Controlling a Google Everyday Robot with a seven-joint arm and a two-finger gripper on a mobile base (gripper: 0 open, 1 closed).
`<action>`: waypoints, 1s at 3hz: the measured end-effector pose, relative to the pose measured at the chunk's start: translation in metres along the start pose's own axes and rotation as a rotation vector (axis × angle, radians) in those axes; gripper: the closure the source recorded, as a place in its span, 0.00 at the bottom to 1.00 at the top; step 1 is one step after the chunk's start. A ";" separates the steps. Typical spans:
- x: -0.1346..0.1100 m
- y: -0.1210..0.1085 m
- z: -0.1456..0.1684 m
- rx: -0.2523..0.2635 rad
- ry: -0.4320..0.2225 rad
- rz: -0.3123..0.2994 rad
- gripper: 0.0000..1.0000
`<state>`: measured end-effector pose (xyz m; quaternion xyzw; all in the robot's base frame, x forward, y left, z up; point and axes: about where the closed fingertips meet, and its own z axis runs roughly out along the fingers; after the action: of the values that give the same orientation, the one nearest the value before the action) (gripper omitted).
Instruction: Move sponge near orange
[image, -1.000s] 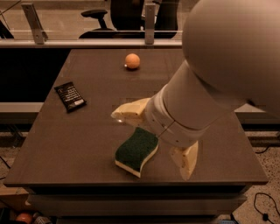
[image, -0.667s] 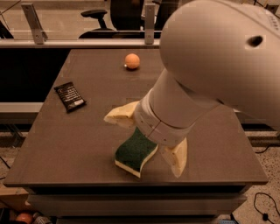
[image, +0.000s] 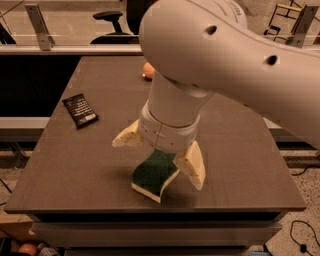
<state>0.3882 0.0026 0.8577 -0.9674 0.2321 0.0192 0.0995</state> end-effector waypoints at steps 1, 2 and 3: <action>-0.002 0.002 0.010 -0.052 -0.024 -0.008 0.00; -0.005 0.011 0.022 -0.054 -0.025 0.036 0.00; -0.003 0.020 0.029 -0.020 -0.005 0.103 0.00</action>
Offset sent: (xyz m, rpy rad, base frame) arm -0.0145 -0.0092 -0.0439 -0.0297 0.0649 -0.0916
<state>0.3765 -0.0076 0.8259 -0.9551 0.2811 0.0293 0.0891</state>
